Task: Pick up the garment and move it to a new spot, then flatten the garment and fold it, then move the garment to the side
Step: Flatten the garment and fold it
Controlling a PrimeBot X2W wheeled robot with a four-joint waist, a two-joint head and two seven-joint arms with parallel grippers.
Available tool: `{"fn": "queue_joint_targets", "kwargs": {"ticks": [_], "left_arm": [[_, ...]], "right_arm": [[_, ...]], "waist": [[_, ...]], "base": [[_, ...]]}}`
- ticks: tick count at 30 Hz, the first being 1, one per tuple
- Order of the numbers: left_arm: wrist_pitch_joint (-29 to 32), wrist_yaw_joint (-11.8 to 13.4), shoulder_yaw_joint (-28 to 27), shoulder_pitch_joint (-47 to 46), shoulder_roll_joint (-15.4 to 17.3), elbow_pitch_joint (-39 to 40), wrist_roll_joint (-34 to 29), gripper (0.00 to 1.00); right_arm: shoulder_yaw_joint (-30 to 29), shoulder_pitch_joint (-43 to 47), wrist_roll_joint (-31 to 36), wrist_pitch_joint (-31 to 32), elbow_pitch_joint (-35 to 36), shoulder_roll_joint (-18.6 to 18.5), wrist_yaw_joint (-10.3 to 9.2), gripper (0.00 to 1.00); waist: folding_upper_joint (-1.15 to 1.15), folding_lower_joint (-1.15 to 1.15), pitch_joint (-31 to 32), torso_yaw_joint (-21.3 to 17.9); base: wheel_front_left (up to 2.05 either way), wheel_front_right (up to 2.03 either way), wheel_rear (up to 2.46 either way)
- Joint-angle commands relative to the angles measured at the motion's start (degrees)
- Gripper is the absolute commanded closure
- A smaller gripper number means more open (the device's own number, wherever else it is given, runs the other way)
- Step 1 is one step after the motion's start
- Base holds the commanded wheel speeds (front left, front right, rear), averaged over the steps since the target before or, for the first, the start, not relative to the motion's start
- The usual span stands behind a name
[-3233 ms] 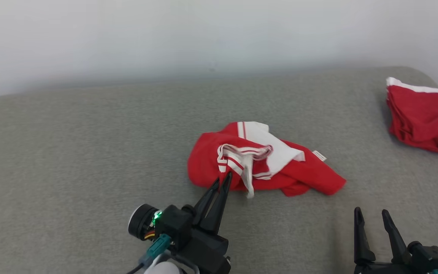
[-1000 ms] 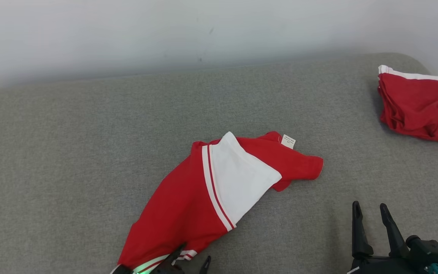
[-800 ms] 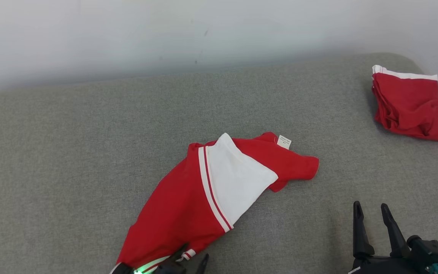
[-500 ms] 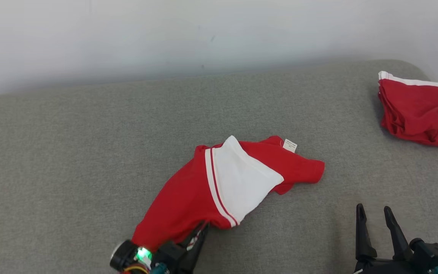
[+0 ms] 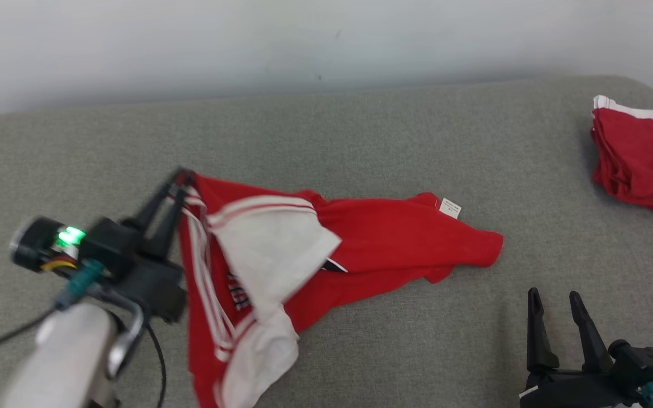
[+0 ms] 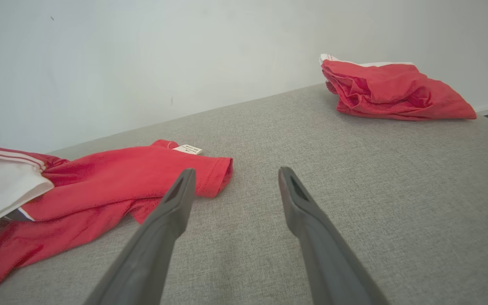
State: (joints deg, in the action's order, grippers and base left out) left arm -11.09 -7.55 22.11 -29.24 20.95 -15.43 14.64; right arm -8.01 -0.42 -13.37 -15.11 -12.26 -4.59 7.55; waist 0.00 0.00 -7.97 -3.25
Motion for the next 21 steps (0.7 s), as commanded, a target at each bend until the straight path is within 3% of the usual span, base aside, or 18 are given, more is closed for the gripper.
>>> {"fn": "queue_joint_targets", "kwargs": {"ticks": [1,7,16,17,18,21], "left_arm": [[0.14,0.14,-0.83,-1.80,0.98,-0.78,1.16,1.00],[0.04,0.14,-4.10,-8.16,6.39,-5.91,1.92,1.00],[-1.49,0.13,-4.78,-14.66,8.36,-19.86,2.49,1.00],[-1.92,0.14,-4.64,-15.48,7.95,-21.17,2.41,0.32],[-2.62,0.16,-4.51,-16.26,7.41,-24.19,2.49,0.00],[-3.56,0.25,-4.46,-16.93,6.60,-27.10,2.44,0.00]], "right_arm": [[-0.05,-0.56,-0.03,-0.04,-0.02,-0.05,-0.15,0.00],[-0.60,-2.17,0.38,-0.04,0.17,-0.18,-0.15,0.00],[-0.82,-4.06,1.13,-0.04,0.00,-0.28,-0.15,0.00],[-0.80,-4.26,1.08,-0.04,-0.11,-0.47,-0.15,0.00],[-0.77,-4.46,1.00,-0.04,-0.39,-0.74,-0.15,0.00],[-0.85,-4.40,1.17,-0.04,-0.64,-0.83,-0.15,0.00]], "waist": [[0.00,0.00,-1.78,-1.04],[0.00,0.00,-5.60,-3.18],[0.00,0.00,-8.45,-4.75],[0.00,0.00,-8.47,-4.77],[0.00,0.00,-8.36,-4.75],[0.00,0.00,-7.72,-4.37]], "base": [[0.00,0.00,0.00],[0.00,0.00,0.00],[0.00,0.00,0.00],[0.00,0.00,0.00],[0.00,0.00,0.00],[0.00,0.00,0.00]]}}
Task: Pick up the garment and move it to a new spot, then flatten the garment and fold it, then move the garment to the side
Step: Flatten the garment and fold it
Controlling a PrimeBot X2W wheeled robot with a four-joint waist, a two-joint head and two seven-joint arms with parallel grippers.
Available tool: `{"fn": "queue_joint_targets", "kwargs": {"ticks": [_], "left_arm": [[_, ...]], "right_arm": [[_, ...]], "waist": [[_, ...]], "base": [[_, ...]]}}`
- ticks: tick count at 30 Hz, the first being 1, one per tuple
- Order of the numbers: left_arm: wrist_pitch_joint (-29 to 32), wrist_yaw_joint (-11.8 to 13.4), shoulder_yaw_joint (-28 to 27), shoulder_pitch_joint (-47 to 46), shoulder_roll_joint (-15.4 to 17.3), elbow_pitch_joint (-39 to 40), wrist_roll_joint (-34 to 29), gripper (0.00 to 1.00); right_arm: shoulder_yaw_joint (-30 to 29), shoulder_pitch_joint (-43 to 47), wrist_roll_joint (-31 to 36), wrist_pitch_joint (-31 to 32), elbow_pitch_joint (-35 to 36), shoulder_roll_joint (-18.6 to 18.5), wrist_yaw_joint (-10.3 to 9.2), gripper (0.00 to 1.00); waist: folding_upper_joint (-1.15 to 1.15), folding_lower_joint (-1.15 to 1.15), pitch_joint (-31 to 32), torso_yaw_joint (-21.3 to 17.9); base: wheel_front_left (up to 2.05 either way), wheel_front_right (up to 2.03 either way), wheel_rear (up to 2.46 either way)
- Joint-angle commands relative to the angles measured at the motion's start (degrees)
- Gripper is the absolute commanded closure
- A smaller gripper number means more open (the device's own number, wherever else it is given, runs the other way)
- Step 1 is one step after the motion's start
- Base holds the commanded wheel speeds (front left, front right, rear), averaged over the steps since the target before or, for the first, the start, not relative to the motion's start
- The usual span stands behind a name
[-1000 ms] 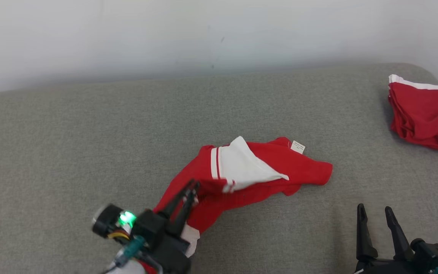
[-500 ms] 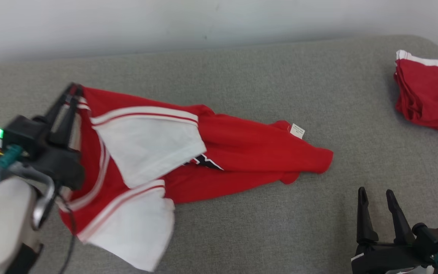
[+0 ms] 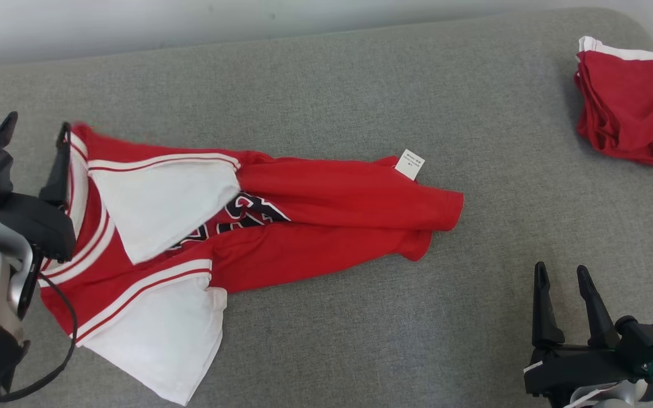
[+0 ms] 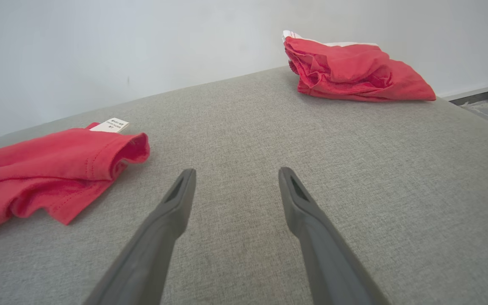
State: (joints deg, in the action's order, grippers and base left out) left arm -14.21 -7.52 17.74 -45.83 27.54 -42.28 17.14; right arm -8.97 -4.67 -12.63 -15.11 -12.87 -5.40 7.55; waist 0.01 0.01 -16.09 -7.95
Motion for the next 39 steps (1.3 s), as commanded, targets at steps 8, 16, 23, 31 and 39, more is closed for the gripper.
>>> {"fn": "queue_joint_targets", "kwargs": {"ticks": [8,16,23,31,39], "left_arm": [[-0.95,0.40,-3.09,2.86,-1.01,4.21,0.87,0.00],[-0.99,2.15,-8.33,13.79,-3.80,17.09,0.89,0.00],[-1.00,3.85,-10.64,23.78,-7.50,23.50,1.05,0.00],[-1.00,5.40,-13.08,31.46,-10.10,27.57,-0.11,0.00],[-1.00,4.95,-12.07,39.60,-13.57,30.65,-1.73,0.00]], "right_arm": [[-0.09,1.63,0.36,-0.04,-0.59,-0.06,-0.15,0.00],[0.35,4.03,-0.08,-0.03,-1.28,0.38,-0.15,0.00],[0.30,5.83,-0.05,-0.03,-1.51,0.72,-0.15,0.00],[0.49,6.70,-0.28,-0.03,-1.67,0.43,-0.15,0.00],[0.29,7.73,-0.45,-0.03,-1.45,0.76,-0.15,0.00]], "waist": [[-0.01,-0.01,5.06,2.33],[-0.01,-0.01,10.13,5.19],[-0.01,-0.01,12.62,7.44],[-0.01,-0.01,14.19,8.57],[-0.01,-0.01,14.81,9.04]], "base": [[0.00,0.00,0.00],[0.00,0.00,0.00],[0.00,0.00,0.00],[0.00,0.00,0.00],[0.00,0.00,0.00]]}}
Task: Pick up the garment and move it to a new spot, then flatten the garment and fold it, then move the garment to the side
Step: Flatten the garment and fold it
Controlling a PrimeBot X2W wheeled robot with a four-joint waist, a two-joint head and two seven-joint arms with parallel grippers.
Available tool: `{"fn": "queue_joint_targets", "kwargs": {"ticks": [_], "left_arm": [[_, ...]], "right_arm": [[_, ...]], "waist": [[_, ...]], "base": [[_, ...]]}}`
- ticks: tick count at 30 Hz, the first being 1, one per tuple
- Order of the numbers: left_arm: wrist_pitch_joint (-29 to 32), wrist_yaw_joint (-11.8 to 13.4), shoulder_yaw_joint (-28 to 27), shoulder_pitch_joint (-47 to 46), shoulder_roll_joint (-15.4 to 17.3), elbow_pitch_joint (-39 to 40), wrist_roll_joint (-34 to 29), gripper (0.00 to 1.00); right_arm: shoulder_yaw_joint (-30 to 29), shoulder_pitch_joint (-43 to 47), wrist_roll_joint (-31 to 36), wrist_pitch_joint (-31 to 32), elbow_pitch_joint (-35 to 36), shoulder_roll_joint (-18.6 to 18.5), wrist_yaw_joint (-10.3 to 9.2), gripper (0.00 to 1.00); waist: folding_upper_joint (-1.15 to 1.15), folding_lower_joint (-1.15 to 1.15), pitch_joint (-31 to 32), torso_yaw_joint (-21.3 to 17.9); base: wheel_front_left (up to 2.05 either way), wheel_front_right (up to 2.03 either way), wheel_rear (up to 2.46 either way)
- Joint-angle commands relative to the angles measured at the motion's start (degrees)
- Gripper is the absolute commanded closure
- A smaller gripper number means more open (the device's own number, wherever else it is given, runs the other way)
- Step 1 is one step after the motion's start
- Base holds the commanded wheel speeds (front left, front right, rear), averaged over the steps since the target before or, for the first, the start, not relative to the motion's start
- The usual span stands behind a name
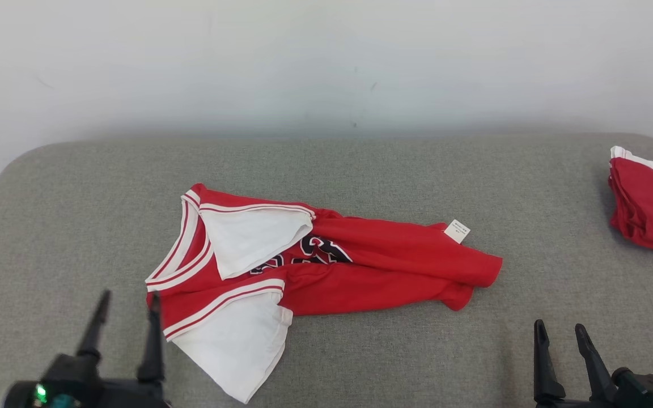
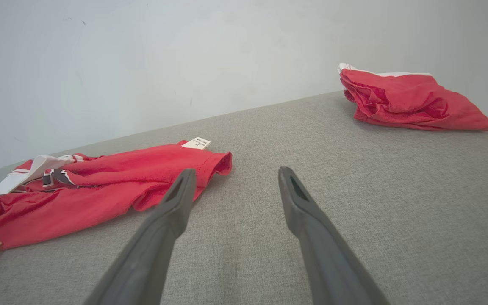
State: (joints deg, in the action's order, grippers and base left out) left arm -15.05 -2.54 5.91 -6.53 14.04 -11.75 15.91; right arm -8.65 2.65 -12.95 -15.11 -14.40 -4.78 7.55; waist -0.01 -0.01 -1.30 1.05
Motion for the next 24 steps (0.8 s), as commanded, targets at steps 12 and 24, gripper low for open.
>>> {"fn": "queue_joint_targets", "kwargs": {"ticks": [12,24], "left_arm": [[-0.17,-2.75,8.12,4.02,-5.19,-6.69,-2.45,0.00],[-0.17,-3.82,11.50,1.87,-7.06,-17.81,-5.02,0.00]], "right_arm": [[0.15,-0.57,0.01,-0.03,0.26,0.02,-0.15,0.00],[-0.12,-1.56,0.05,-0.03,0.46,-0.27,-0.15,0.00]], "waist": [[0.01,0.01,-1.91,-0.75],[0.01,0.01,-4.12,-2.48]], "base": [[0.00,0.00,0.00],[0.00,0.00,0.00]]}}
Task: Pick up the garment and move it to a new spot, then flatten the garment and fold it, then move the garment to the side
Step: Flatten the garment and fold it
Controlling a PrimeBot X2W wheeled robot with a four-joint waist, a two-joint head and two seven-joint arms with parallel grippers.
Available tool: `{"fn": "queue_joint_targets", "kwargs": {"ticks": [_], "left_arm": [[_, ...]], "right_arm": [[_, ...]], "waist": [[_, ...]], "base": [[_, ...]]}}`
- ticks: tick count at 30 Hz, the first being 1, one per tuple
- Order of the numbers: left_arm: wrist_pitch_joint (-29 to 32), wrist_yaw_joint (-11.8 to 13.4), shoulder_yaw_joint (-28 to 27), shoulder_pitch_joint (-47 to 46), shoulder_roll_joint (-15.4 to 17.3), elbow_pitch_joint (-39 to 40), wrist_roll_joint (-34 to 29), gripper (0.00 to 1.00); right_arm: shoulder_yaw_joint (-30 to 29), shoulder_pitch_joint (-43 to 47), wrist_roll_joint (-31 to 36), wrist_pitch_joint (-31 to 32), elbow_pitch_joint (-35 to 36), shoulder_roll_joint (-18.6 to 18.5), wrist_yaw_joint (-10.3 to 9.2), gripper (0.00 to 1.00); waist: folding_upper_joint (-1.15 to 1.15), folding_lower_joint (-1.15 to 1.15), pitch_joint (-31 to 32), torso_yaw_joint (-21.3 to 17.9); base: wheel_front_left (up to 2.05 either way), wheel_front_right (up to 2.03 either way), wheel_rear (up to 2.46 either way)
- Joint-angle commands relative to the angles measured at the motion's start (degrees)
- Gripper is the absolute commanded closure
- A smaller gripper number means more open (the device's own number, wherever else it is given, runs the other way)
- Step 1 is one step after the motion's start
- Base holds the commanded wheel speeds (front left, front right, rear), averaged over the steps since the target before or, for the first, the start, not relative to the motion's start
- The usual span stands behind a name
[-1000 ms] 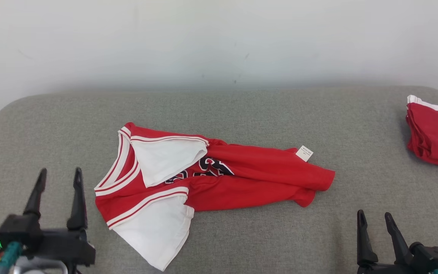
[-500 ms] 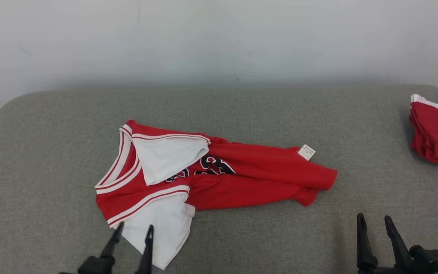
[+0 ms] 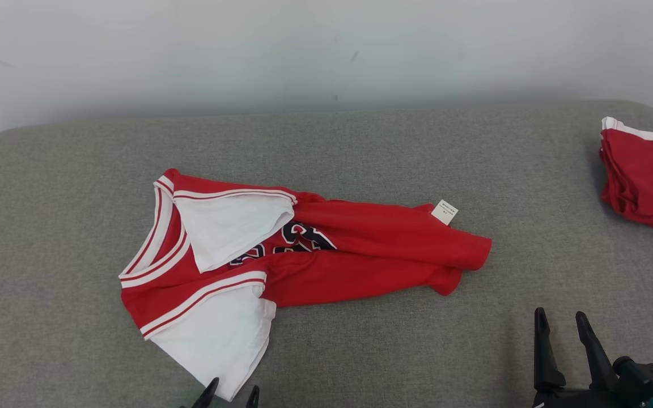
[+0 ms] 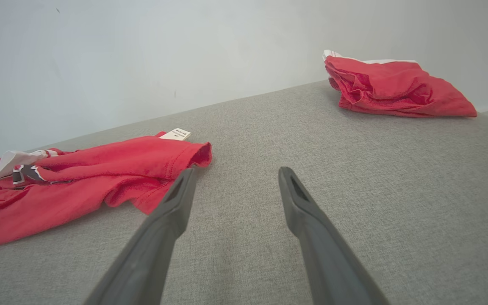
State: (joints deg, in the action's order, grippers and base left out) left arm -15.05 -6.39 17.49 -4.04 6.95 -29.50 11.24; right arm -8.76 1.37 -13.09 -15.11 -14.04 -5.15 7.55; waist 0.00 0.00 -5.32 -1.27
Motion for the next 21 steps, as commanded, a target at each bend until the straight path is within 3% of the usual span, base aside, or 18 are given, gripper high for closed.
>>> {"fn": "queue_joint_targets", "kwargs": {"ticks": [1,3,4,5,12,21], "left_arm": [[-0.17,0.06,-0.02,-0.89,-0.02,-0.89,-0.52,0.00],[-0.17,0.00,-0.01,-1.37,-0.29,-3.55,-0.50,0.00],[-0.16,0.03,-0.08,-2.07,-0.37,-4.41,-0.69,0.36],[-0.16,0.11,-0.19,-2.53,-0.43,-5.62,-0.88,1.00],[-0.15,0.09,-0.74,-2.99,-0.23,-6.43,-1.72,1.00],[-0.17,0.38,-4.43,5.20,2.51,6.78,-1.72,1.00]], "right_arm": [[0.00,-0.31,0.18,-0.03,0.09,0.11,-0.15,0.00],[-0.18,-0.37,0.21,-0.03,0.06,0.13,-0.15,0.00],[-0.25,-0.36,0.28,-0.03,0.04,0.16,-0.15,0.00],[-0.28,-0.33,0.33,-0.03,0.00,0.21,-0.15,0.00],[-1.37,0.98,0.28,-0.03,-0.10,0.28,-0.15,0.00],[-1.21,2.39,-0.51,-0.03,-0.44,0.99,-0.15,0.00]], "waist": [[0.00,0.00,-0.16,-0.23],[0.00,0.00,-0.26,-0.26],[0.00,0.00,-0.26,-0.25],[0.00,0.00,-0.20,-0.22],[0.00,0.00,1.30,1.27],[0.00,0.00,3.94,5.20]], "base": [[0.00,0.00,0.00],[0.00,0.00,0.00],[0.00,0.00,0.00],[0.00,0.00,0.00],[0.00,0.00,0.00],[0.00,0.00,0.00]]}}
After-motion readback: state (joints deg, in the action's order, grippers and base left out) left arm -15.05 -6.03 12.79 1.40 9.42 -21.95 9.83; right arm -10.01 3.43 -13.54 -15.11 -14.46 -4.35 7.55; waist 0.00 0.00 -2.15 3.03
